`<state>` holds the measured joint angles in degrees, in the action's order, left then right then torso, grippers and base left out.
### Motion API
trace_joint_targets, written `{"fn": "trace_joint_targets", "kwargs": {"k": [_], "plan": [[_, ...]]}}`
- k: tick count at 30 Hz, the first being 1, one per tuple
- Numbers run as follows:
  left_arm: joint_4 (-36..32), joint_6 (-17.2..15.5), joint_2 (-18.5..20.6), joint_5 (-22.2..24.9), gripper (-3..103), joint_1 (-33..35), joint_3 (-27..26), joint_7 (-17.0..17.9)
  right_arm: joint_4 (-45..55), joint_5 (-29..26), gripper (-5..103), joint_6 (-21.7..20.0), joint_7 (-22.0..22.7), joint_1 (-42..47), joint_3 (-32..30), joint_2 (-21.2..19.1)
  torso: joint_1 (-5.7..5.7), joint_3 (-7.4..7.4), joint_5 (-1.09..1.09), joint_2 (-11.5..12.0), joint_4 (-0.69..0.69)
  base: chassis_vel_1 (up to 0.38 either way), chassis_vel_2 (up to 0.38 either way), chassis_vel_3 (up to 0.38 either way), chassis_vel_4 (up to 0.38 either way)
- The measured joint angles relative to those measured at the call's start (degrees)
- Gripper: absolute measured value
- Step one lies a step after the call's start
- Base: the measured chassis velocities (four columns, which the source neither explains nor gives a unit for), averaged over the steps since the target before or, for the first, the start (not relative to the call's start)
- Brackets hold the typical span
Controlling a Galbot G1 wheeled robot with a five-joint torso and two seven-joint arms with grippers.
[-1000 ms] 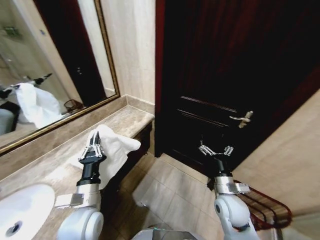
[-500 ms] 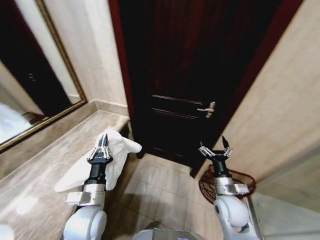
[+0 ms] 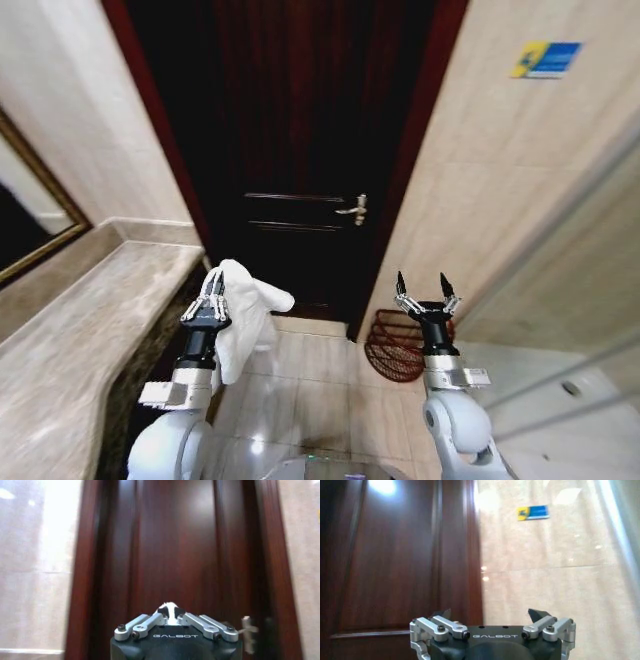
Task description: Discard the used towel into the hamper.
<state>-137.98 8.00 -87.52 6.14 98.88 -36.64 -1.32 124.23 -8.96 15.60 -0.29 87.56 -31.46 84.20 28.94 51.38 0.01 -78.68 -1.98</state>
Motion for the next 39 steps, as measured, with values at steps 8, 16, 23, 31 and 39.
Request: {"fn": "trace_joint_targets", "kwargs": {"k": [8,16,23,31,39], "plan": [[0.9,-0.4,0.5,0.4,5,-0.8,0.5,-0.2,0.3,0.0,100,-0.1,0.1,-0.2,-0.1,-0.5,0.0,0.0,-0.01,0.0,-0.01,-0.127,-0.126,-0.123,-0.124],[3.1,-2.2,4.0,4.4,5,-2.4,1.1,-1.1,0.4,0.1,100,-0.4,0.5,0.0,-0.2,-0.7,0.0,0.0,-0.01,0.0,0.0,-0.122,-0.128,-0.133,-0.124],[5.5,-3.8,8.0,10.4,5,-4.2,1.6,-3.1,0.5,1.0,100,-0.8,0.9,0.0,0.0,-0.6,0.0,0.0,-0.02,0.0,0.0,-0.117,-0.111,-0.123,-0.126],[10.8,-6.6,11.1,17.6,5,-8.4,3.6,-3.9,0.3,2.2,100,-0.7,1.1,0.9,0.2,-0.2,0.0,0.0,0.0,0.0,-0.01,-0.126,-0.128,-0.126,-0.127],[21.6,-4.4,10.9,21.3,5,-17.5,7.2,-3.6,-1.7,5.5,100,1.6,2.7,1.4,0.5,-0.9,0.01,0.01,-0.02,0.0,-0.02,-0.122,-0.117,-0.128,-0.135]]}}
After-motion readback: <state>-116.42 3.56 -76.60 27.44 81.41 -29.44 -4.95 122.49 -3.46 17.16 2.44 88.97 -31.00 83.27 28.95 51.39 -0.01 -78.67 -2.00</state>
